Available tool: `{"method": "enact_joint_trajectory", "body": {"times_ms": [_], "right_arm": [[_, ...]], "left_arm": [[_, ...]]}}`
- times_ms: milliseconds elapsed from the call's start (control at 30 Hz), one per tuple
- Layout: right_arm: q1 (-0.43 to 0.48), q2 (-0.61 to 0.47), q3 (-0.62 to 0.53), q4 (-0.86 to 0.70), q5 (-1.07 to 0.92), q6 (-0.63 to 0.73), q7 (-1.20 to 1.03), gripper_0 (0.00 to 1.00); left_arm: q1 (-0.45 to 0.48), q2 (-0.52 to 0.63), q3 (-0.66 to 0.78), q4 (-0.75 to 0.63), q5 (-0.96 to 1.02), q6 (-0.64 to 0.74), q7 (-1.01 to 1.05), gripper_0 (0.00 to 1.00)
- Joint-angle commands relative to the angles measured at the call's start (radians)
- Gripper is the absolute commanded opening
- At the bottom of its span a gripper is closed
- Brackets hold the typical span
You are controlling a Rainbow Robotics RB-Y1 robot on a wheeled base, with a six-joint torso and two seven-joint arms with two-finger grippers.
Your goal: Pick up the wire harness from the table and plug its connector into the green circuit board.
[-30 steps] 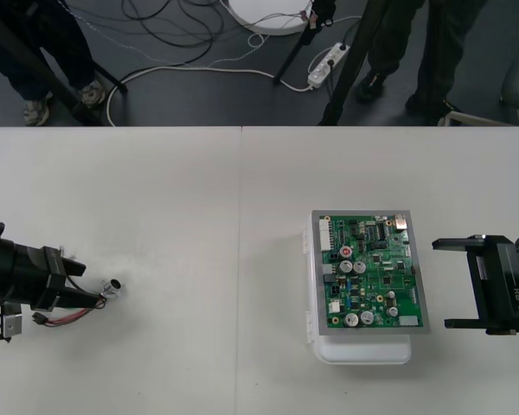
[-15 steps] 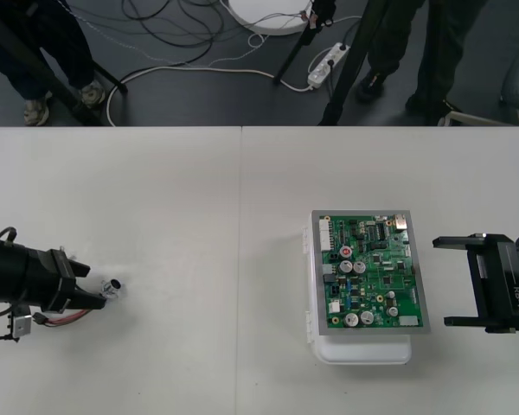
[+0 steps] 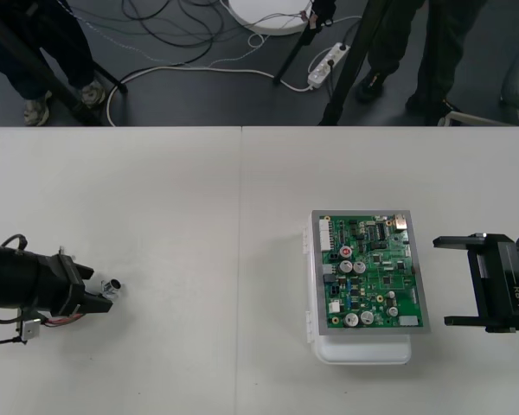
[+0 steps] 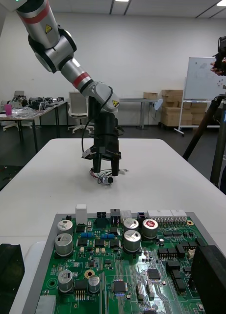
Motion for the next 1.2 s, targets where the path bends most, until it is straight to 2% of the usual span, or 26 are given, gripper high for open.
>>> {"method": "enact_joint_trajectory", "body": {"times_ms": [33, 1200], "right_arm": [[-0.029, 0.006, 0.002, 0.009, -0.014, -0.013, -0.018, 1.0], [-0.029, 0.006, 0.002, 0.007, -0.014, -0.013, -0.026, 1.0]], "left_arm": [[-0.035, -0.008, -0.043, -0.042, 0.003, 0.11, -0.048, 1.0], [-0.037, -0.045, -0.066, -0.055, -0.07, 0.151, -0.048, 1.0]]}}
